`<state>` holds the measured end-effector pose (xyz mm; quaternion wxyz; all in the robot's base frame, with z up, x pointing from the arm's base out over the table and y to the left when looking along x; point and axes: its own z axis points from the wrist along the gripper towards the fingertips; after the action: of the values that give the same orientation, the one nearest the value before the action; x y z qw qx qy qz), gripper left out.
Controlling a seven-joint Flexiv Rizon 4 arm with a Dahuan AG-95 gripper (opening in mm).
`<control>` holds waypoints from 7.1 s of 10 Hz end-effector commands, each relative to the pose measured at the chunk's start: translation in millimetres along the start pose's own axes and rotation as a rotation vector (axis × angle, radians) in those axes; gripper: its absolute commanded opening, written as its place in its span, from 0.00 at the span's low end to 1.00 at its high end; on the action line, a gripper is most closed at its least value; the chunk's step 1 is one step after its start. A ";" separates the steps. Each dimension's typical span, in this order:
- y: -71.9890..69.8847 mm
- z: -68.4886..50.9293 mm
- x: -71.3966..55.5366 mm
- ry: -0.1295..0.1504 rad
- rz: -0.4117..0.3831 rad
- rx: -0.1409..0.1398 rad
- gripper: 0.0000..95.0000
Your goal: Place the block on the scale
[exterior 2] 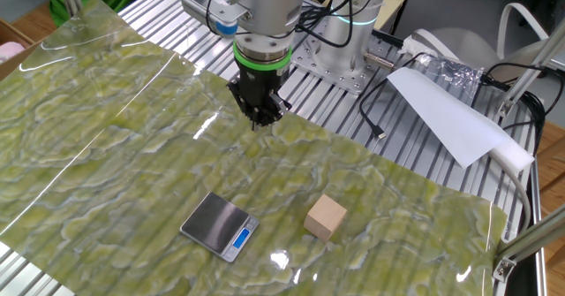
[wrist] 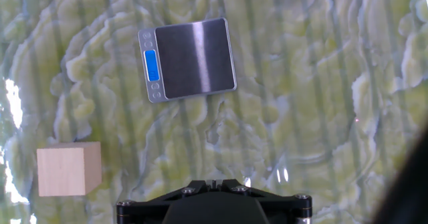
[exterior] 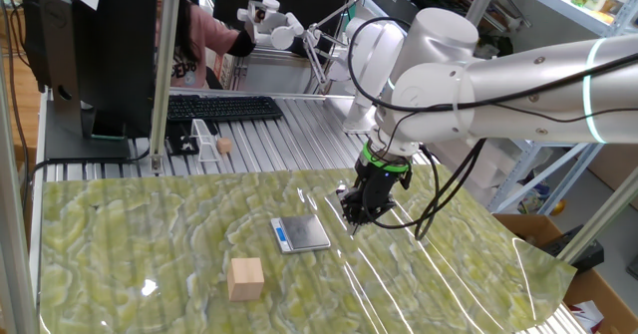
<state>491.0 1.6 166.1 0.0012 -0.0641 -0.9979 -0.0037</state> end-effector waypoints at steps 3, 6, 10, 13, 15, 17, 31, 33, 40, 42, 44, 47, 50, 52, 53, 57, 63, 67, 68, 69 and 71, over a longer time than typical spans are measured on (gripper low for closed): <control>6.0 -2.2 4.4 -0.002 0.010 0.001 0.00; 21.4 -6.9 11.4 -0.001 0.030 0.001 0.00; 43.8 -10.3 22.8 -0.002 0.057 0.003 0.00; 59.8 -11.6 32.3 -0.002 0.082 0.004 0.00; 66.9 -10.0 35.9 -0.001 0.084 0.004 0.00; 76.0 -3.7 39.1 -0.003 0.089 0.005 0.00; 117.1 16.0 57.5 -0.005 0.072 0.007 0.00; 118.8 16.3 53.6 -0.003 0.073 0.007 0.00; 119.3 17.7 52.0 -0.002 0.187 0.008 0.00; 119.3 17.9 51.9 0.001 0.139 0.003 0.00; 119.5 18.9 51.7 0.001 0.112 0.004 0.00; 119.6 20.8 51.1 0.002 0.129 0.008 0.00; 119.6 20.8 51.1 0.000 0.108 0.009 0.00; 119.6 20.8 51.1 0.000 0.110 0.008 0.00; 119.6 20.8 51.1 -0.001 0.099 0.010 0.00; 119.6 20.8 51.1 -0.008 0.100 0.012 0.00; 119.6 20.8 51.1 0.014 -0.031 0.008 0.00; 119.6 20.8 51.1 0.022 -0.165 0.005 0.00; 119.6 20.8 51.1 0.021 -0.166 0.004 0.00; 119.6 20.8 51.1 0.016 -0.176 0.004 0.00; 119.6 20.8 51.1 0.013 -0.204 0.006 0.00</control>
<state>454.9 126.4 146.4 0.0062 0.0373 -0.9993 -0.0011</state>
